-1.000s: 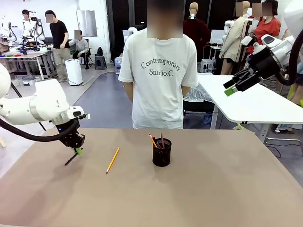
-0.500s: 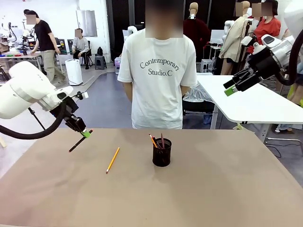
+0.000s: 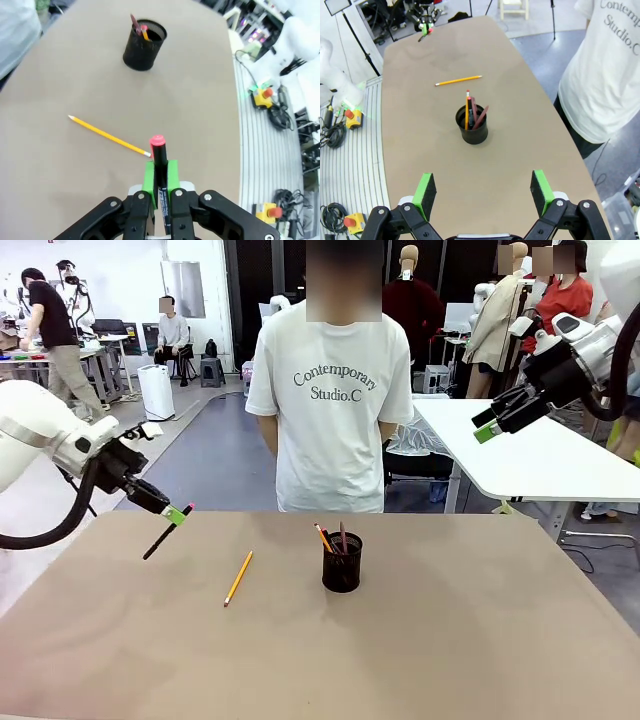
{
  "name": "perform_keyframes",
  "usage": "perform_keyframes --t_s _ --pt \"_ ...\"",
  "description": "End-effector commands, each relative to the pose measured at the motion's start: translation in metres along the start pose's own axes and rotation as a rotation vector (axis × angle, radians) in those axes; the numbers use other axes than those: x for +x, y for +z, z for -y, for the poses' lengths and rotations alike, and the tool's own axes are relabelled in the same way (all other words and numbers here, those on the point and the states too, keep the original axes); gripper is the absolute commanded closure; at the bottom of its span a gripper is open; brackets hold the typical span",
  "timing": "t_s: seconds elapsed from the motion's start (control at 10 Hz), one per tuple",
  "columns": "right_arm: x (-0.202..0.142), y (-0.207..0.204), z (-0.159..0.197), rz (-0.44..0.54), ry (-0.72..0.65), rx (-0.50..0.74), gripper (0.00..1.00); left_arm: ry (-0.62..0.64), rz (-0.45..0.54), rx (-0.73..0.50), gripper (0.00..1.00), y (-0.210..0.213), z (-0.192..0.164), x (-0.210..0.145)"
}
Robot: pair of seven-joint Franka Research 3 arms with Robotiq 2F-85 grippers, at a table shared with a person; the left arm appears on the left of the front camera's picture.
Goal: Place the pens into the pen holder.
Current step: Pick up a writing instrument from the table and place it into the Pen holder.
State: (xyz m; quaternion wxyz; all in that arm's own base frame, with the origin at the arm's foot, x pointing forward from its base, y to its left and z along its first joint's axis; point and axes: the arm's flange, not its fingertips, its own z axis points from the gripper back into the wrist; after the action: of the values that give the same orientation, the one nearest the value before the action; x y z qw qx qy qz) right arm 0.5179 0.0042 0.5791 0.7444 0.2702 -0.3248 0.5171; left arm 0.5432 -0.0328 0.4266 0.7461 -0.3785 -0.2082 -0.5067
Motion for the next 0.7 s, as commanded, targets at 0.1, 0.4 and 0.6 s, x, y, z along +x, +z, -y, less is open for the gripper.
perform_keyframes --t_s 0.1,0.4,0.6 --pt "0.001 -0.001 -0.002 -0.001 0.002 0.001 0.0 0.012 -0.027 -0.006 1.0 -0.003 0.0 -0.001" --pt "0.001 -0.001 -0.002 -0.001 0.002 0.001 0.0 0.003 -0.011 -0.007 1.0 -0.004 -0.001 -0.001" --pt "0.001 -0.001 -0.002 -0.001 0.002 0.001 0.0 -0.161 0.112 0.018 1.0 0.006 0.009 0.015"
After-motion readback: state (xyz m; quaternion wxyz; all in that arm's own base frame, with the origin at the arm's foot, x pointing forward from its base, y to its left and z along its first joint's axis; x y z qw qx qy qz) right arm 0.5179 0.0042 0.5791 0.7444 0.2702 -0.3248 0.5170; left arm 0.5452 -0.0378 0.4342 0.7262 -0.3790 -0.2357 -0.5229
